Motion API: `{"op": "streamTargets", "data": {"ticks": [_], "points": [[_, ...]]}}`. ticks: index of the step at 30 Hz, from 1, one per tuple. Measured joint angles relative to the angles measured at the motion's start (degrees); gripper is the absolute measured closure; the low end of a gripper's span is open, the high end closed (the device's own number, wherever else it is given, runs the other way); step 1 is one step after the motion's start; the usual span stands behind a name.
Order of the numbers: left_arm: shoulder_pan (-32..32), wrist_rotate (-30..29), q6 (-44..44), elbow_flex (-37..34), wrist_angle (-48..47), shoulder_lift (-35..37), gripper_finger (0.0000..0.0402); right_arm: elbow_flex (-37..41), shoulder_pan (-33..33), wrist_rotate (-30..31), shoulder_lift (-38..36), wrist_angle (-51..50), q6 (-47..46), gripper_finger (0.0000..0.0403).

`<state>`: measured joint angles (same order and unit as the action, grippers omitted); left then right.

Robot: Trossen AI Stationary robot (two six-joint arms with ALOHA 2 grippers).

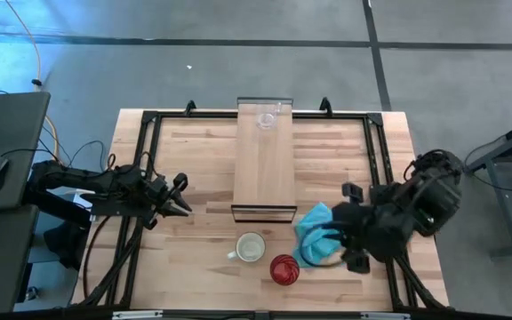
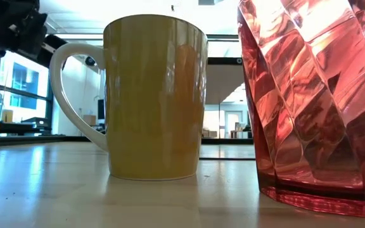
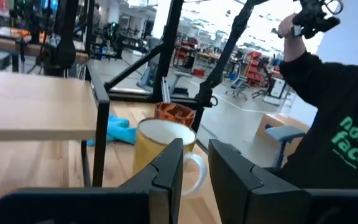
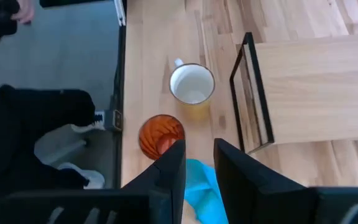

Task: Stack small to large cups/mugs on shelf
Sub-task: Put the red cup on the shelf

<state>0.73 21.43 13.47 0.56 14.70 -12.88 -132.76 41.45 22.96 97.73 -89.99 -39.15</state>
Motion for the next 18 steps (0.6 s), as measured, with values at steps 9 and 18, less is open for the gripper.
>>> {"op": "streamTargets", "data": {"ticks": [9,18], "points": [[0.00,-0.01,1.34,0.00,4.70,0.01,0.0334,5.29,6.73,8.53,0.14,-0.02,-10.69,0.0327],[0.00,-0.02,2.11,0.00,-0.33,-0.02,0.0334,23.35,6.86,5.23,0.27,-0.01,-18.10,0.0327]]}}
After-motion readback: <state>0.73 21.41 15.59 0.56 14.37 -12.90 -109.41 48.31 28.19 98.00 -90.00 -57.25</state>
